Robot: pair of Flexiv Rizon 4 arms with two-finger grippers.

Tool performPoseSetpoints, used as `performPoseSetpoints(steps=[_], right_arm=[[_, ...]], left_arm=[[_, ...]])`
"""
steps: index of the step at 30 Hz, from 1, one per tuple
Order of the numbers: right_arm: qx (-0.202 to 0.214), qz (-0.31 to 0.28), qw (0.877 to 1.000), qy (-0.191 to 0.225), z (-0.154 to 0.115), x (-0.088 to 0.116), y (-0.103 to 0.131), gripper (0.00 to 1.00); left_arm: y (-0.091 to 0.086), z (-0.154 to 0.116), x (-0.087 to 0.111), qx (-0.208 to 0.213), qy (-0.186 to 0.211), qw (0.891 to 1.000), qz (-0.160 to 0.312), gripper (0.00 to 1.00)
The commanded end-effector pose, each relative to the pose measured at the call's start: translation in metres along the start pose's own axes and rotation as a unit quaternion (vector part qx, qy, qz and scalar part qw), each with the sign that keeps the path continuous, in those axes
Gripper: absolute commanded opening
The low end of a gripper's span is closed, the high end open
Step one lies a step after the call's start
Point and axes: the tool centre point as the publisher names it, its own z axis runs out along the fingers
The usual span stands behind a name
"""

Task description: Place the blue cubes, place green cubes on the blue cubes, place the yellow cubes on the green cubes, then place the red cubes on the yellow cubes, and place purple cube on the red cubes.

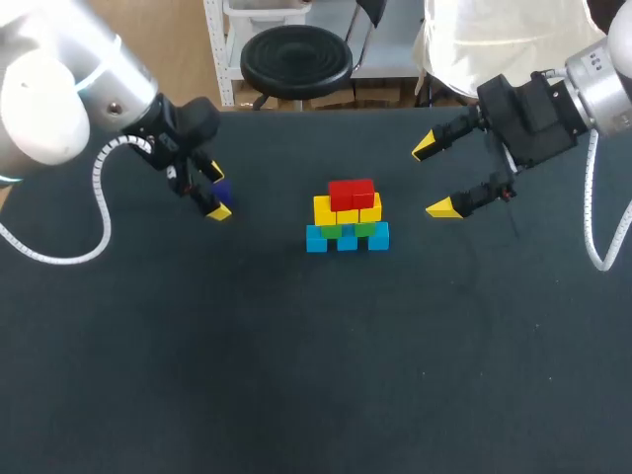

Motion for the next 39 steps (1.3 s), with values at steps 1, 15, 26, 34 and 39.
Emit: performPoseSetpoints(steps=[1,15,26,34,39], right_arm=[[0.000,0.000,1.000,-0.001,0.000,0.000,0.000,1.00],[0.000,0.000,1.000,-0.001,0.000,0.000,0.000,1.00],[0.000,0.000,1.000,-0.001,0.000,0.000,0.000,1.00],[0.000,0.000,1.000,-0.001,0.000,0.000,0.000,1.00],[0.000,0.000,1.000,-0.001,0.000,0.000,0.000,1.00]], left_arm=[[0.005,-0.005,0.001,-0.001,-0.003,1.000,-0.006,1.00],[0.021,0.003,0.008,-0.005,0.019,1.000,-0.002,1.00],[0.030,0.005,0.014,-0.009,0.029,0.999,-0.010,1.00],[0.035,-0.001,0.017,-0.016,0.029,0.999,-0.018,1.00],[0.035,0.009,0.016,-0.009,0.037,0.999,-0.015,1.00]])
